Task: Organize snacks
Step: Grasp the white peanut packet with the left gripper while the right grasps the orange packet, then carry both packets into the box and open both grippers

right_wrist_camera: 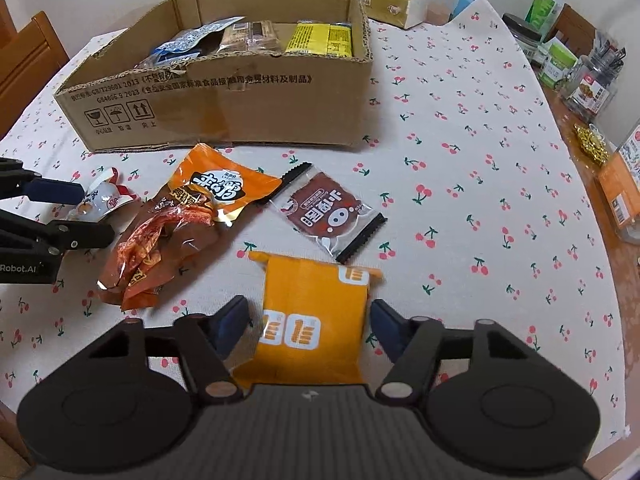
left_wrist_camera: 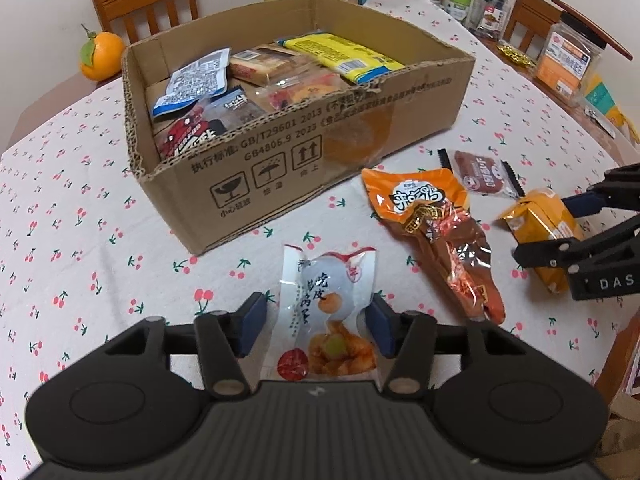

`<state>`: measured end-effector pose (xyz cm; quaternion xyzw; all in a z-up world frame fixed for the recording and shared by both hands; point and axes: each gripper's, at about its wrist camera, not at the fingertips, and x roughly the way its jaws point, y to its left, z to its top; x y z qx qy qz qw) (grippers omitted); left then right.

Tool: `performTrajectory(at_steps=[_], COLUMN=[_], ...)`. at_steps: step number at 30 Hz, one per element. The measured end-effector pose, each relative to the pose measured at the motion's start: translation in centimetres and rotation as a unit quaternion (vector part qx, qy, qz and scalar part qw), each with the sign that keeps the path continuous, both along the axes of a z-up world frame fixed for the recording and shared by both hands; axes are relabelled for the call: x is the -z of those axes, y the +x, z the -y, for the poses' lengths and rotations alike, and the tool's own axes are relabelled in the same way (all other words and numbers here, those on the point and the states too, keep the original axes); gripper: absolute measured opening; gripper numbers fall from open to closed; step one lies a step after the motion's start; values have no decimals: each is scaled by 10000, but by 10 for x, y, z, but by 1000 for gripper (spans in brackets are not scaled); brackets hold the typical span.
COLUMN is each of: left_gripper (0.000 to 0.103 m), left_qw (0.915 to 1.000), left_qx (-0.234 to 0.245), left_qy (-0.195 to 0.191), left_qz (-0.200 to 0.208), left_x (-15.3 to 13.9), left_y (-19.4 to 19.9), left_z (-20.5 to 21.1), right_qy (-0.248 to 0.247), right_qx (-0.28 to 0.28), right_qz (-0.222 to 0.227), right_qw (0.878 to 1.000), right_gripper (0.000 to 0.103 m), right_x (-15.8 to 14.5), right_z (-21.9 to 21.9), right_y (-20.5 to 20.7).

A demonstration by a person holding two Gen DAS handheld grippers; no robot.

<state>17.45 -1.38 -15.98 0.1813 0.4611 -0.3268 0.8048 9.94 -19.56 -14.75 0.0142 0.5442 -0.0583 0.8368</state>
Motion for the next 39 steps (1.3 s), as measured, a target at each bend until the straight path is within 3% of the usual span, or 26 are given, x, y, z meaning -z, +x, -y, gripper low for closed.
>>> performTrajectory(at_steps=[7,22,30,39], left_gripper=[42,40,40,40], left_qw=[9999,9998,9991,9950], left_qx=[1,41,-383,-941], left_qy=[92,46,-176,-326], left_qz=[-60,-178,-62,50], left_x=[-3,-46,-77,-90], left_y=[-1,-18,-27,-37], left_z=[-1,-8,-18,-27], right_qy=[11,-66,-63,-35], right_qx=[8,-601,-1015,-1571], right_qz=[17,210,491,1026], right_qw=[10000,9980,9936,9822], right_gripper=[52,51,51,51], right_x=[-3,-42,-77,-114], right_z=[1,4,9,9], right_y=[-1,2,15,68])
